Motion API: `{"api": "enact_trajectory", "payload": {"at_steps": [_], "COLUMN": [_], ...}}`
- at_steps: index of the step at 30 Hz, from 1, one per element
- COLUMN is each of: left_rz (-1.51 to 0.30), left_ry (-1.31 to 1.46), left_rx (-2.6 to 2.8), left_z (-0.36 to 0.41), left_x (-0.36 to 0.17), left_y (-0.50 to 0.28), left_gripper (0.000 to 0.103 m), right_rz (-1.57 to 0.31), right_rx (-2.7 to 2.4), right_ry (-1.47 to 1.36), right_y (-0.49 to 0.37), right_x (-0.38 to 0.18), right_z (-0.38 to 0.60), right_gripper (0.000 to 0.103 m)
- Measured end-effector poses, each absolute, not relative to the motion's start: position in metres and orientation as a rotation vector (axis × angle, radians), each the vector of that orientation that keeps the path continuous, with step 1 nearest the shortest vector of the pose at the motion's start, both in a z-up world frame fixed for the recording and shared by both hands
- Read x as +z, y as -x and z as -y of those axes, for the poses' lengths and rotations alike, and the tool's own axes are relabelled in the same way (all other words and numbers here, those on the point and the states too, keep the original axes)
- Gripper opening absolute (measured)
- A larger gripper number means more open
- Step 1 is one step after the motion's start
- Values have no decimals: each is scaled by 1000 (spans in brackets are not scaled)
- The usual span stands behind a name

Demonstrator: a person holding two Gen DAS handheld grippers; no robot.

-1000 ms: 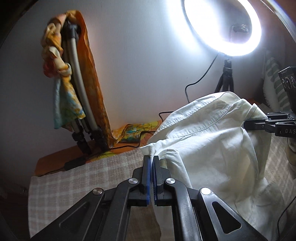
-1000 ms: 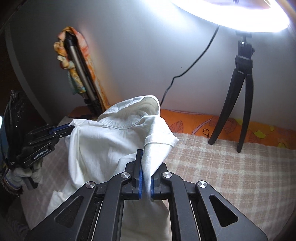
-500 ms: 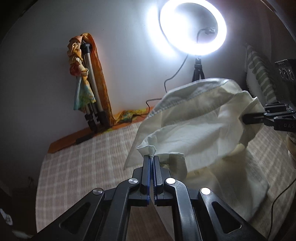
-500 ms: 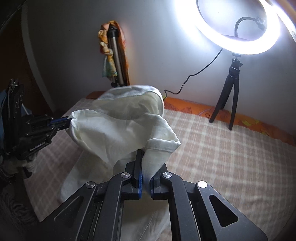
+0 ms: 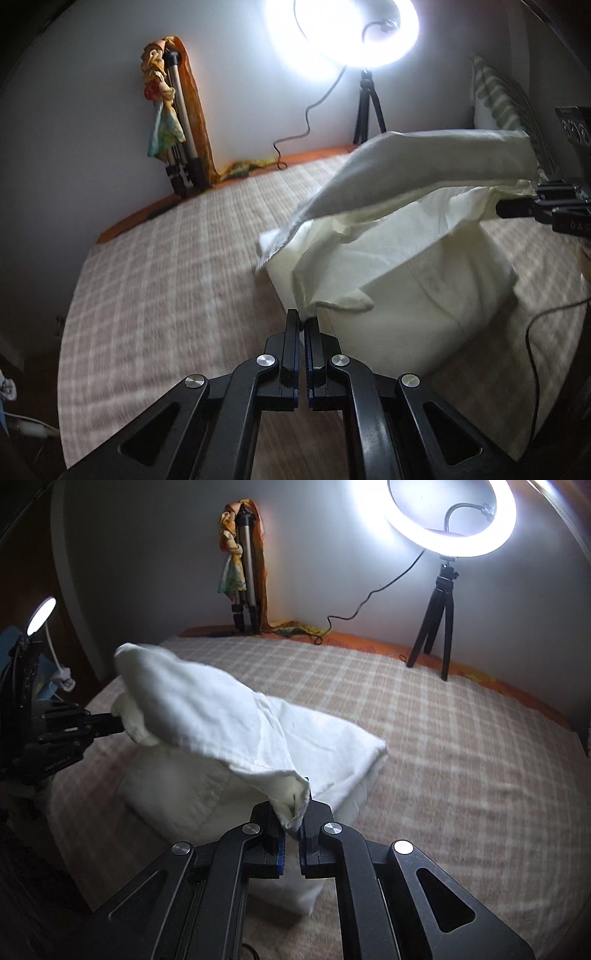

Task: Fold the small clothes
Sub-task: 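Fold the shirt over toward the collar with both grippers and release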

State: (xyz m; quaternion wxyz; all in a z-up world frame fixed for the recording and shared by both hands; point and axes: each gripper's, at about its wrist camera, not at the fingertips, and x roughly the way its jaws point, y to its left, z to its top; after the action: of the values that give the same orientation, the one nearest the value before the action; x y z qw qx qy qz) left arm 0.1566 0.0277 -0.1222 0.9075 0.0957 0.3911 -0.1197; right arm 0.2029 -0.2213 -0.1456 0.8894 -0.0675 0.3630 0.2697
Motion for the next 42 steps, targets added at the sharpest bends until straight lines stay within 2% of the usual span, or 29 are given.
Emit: {"api": "enact_trajectory", "payload": {"at_steps": [9,11,13,14,19,20,22,23,24,25,26,27,33,37,40,42], "left_rz": [-820,-810,-810,-810,-888,-905,-936,-949,-959,-968,-971,-972,-922,-991,-985,-945], "left_ry": [-230,-213,-175,-142,-16,14,57,64,64,65,59,50,-34,-82,-92,-106], "left_rx": [-272,-262,-252,-246,-283,-286,-291,-296,-299,-303,-303,-302,-287,-253,-243,-235], "left_z": [-43,-47,-50,-51,-48,-49,-49,-48,-46,-44,-41,-38,-24,-20,-18,-17], "left_x": [-115,-108,-105,-104,-117,-121,-129,-132,-135,-137,-138,-138,-128,-159,-161,-148], "left_y": [-118,-121,-126,-130,-153,-158,-166,-169,-171,-172,-172,-172,-159,-160,-156,-149], "left_gripper": [2,4,20,31,47,46,38,28,17,13,5,2,1,1,1,9], "right_rz": [-828,-863,-883,-896,-952,-963,-986,-996,-1012,-1018,-1029,-1035,-976,-1043,-1046,-1008], "right_rx": [509,520,527,535,619,616,597,595,594,605,621,624,584,539,516,505], "right_ry": [175,65,-33,-89,-353,-365,-352,-344,-337,-345,-354,-356,-234,-218,-127,-94], "right_y": [-176,-181,-185,-188,-193,-195,-198,-199,-203,-205,-208,-209,-201,-206,-204,-198], "right_x": [-156,-155,-154,-155,-163,-165,-172,-176,-180,-183,-186,-186,-166,-189,-196,-188], "right_z": [249,262,269,272,281,280,273,271,267,264,262,262,260,264,252,250], "right_gripper": [7,15,40,44,46,46,46,46,39,22,11,6,4,4,4,6]}}
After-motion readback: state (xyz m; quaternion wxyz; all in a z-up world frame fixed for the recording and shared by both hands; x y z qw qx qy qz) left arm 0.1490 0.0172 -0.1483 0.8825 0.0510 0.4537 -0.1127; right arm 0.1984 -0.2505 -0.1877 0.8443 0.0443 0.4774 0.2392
